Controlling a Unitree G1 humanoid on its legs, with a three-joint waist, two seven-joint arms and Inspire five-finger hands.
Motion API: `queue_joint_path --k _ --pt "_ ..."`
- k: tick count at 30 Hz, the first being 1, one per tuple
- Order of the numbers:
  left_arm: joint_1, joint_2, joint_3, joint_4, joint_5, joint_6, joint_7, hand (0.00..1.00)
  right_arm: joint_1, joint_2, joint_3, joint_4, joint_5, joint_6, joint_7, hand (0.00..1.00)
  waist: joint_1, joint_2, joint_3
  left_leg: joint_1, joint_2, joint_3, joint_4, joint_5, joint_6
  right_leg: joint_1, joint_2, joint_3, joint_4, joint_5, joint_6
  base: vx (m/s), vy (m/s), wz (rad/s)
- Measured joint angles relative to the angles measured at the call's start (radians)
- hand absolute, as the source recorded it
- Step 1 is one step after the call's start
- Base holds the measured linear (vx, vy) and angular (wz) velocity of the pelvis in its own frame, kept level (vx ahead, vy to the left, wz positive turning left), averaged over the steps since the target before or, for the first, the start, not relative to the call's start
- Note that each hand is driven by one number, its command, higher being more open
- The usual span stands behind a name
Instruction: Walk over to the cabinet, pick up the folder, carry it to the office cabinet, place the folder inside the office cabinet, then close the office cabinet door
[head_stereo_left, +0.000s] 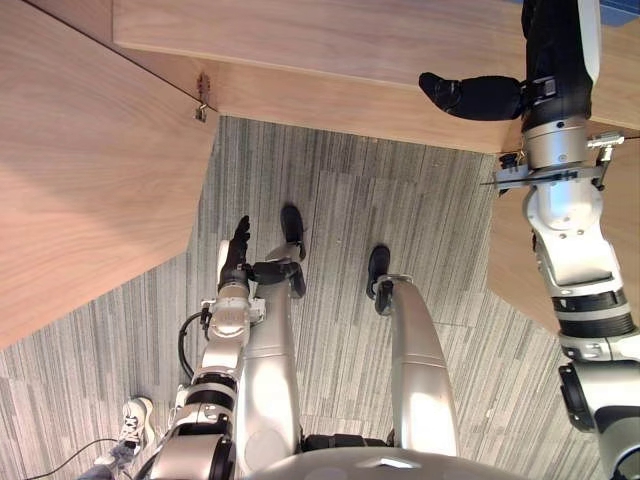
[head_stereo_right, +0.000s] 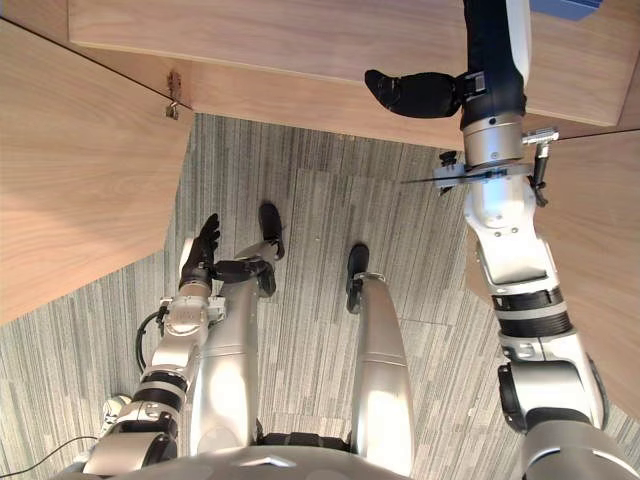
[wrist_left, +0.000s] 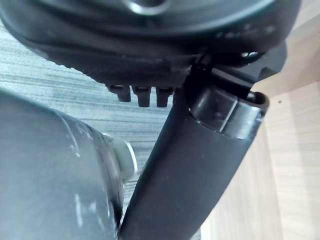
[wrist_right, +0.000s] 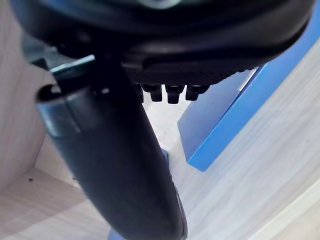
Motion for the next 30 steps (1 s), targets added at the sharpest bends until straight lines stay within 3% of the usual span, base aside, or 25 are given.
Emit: queue_joint_path --k 11,17,21,26,30 --pt "-0.004 -0.011 0.0 0.014 0.008 0.008 0.03 1.0 0.041 0.139 -0.002 0.053 -0.115 0.028 -0.07 1.0 -0.002 -0.001 0.0 0.02 0.0 -0.003 0.0 0.003 0.004 0.024 0.0 -0.001 -0.004 0.0 0.0 0.0 0.0 0.0" --pt "0.03 -0.041 -0.012 0.031 0.027 0.028 0.031 1.0 0.233 0.312 0.0 0.058 -0.074 0.038 -0.075 1.0 -0.003 -0.004 0.0 0.144 0.001 0.014 0.008 -0.038 0.001 0.15 -0.003 0.012 -0.018 -0.015 0.003 0.02 0.012 -0.04" --pt "0.082 -0.045 -0.019 0.052 0.037 0.043 0.021 1.0 0.409 0.426 0.001 0.033 -0.07 0.039 -0.067 1.0 -0.015 -0.013 -0.006 0.278 0.003 0.038 -0.008 -0.064 0.001 0.29 -0.003 0.023 -0.07 -0.022 0.002 0.04 0.009 -0.1" --pt "0.163 -0.041 -0.02 0.102 0.038 0.055 0.009 1.0 0.631 0.517 0.004 0.029 -0.032 0.038 -0.003 1.0 -0.033 -0.051 -0.085 0.453 0.002 0.077 -0.089 -0.082 -0.007 0.473 -0.006 0.039 -0.212 0.002 0.015 0.13 0.04 -0.15" --pt "0.239 -0.049 -0.042 0.148 0.039 0.061 -0.001 1.0 0.753 0.552 0.003 0.074 -0.035 0.036 0.035 1.0 -0.046 -0.058 -0.176 0.586 0.001 0.11 -0.164 -0.095 -0.012 0.618 -0.005 0.06 -0.355 0.04 0.03 0.21 0.047 -0.23"
